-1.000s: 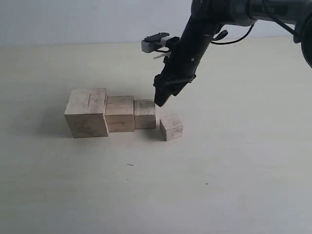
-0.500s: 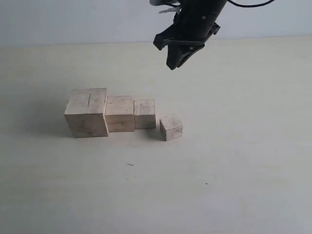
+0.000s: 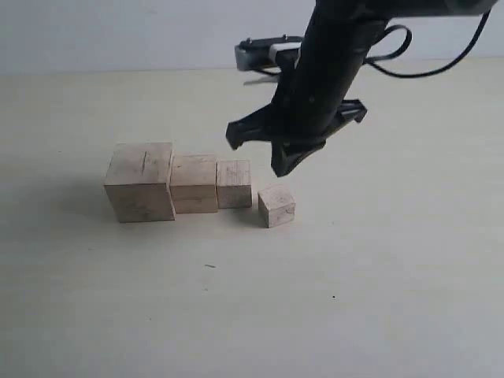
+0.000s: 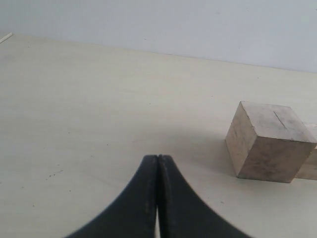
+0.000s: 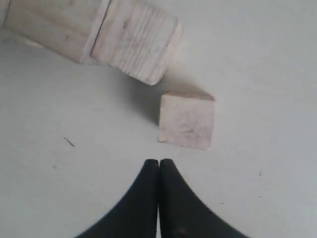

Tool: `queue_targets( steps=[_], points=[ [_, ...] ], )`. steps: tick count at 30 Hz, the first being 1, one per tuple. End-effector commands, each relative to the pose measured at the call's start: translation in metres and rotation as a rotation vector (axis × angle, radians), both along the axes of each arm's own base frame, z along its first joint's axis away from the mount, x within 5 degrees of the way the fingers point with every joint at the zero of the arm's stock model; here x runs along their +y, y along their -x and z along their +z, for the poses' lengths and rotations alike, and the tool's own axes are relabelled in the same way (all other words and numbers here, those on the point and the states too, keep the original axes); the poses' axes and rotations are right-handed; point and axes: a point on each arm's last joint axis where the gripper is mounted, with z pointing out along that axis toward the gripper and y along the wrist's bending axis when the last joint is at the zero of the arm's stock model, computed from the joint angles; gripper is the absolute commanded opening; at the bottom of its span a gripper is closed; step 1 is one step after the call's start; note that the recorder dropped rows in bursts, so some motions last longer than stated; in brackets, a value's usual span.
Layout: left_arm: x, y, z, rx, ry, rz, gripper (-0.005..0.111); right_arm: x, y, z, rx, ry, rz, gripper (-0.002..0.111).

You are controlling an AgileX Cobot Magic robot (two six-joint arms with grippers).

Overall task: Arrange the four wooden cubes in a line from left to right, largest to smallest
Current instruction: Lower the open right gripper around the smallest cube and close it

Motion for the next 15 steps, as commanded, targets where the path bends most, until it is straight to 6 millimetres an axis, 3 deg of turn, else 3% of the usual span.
queue_targets(
  steps=[1, 6, 15],
  points=[
    [0.000, 0.000, 0.000, -0.007, -0.001, -0.005, 0.000, 0.002, 0.020, -0.007, -0.052, 0.036, -0.047, 0.001],
    [0.000, 0.000, 0.000, -0.007, -0.001, -0.005, 0.000, -0.002, 0.019, -0.023, -0.019, 0.126, -0.088, 0.017],
    [0.000, 0.000, 0.000, -0.007, -0.001, -0.005, 0.000, 0.003, 0.012, -0.043, -0.027, 0.126, -0.088, 0.078]
  ],
)
